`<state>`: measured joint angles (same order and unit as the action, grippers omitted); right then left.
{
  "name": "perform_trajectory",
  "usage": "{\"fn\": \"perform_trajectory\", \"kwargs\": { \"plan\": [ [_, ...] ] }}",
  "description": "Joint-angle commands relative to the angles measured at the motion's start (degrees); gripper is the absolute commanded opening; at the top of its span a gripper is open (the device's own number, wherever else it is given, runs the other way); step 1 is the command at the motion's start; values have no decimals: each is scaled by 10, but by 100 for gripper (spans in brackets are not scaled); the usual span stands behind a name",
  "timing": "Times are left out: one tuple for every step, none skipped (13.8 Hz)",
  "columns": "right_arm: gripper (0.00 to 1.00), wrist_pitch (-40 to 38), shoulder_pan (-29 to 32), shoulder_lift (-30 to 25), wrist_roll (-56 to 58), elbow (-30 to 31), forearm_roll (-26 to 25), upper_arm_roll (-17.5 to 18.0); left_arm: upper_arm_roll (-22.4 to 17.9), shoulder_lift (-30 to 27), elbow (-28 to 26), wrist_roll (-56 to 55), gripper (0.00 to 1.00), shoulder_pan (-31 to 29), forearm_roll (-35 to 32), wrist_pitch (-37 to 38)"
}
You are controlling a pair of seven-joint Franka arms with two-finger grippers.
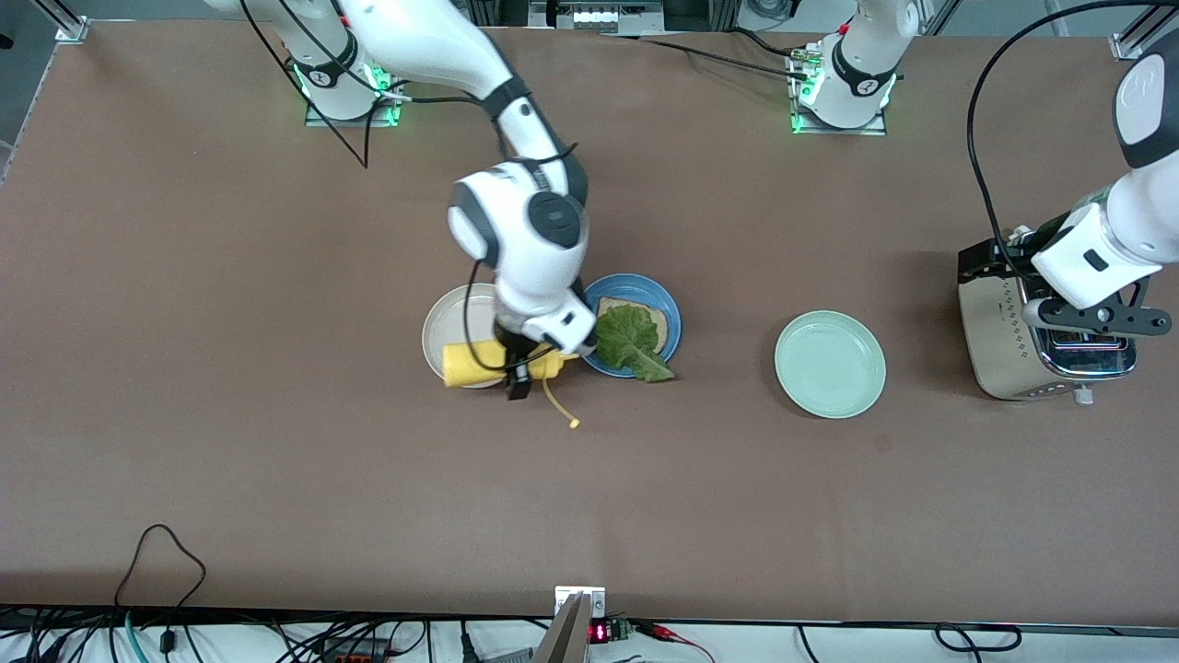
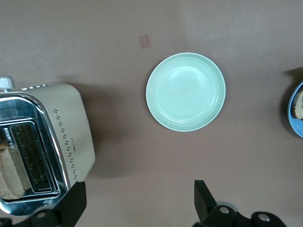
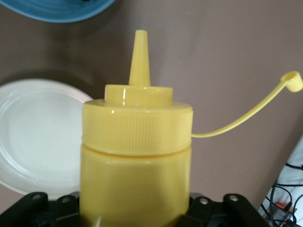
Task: Make sandwich in blue plate with both arms
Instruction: 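Return the mustard bottle while the left gripper grasps the toaster bread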
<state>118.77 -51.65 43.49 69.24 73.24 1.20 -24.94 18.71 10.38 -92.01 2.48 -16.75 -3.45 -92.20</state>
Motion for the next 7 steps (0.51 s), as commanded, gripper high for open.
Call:
{"fn": "perform_trajectory", "kwargs": {
  "plan": [
    [20, -38, 76, -66, 112, 7, 94, 14, -3, 24, 17, 3, 100, -15, -1, 10],
    [21, -58, 101, -75, 150, 7, 132, 14, -10, 31, 17, 4, 100, -29, -16, 10],
    [21, -76, 136, -88, 198, 7, 177, 14, -10, 36, 17, 5, 100, -45, -41, 9],
    [21, -95, 172, -95, 248, 7, 234, 14, -10, 42, 17, 9, 100, -57, -65, 7],
    [21, -121, 203, -97, 290, 8, 285, 14, -10, 44, 16, 19, 100, -67, -85, 4],
    [21, -156, 242, -97, 331, 8, 340, 14, -10, 50, 14, 31, 100, -78, -104, 0],
    [21, -185, 274, -98, 360, 8, 382, 14, -10, 53, 8, 44, 100, -86, -114, -12]
  ]
}}
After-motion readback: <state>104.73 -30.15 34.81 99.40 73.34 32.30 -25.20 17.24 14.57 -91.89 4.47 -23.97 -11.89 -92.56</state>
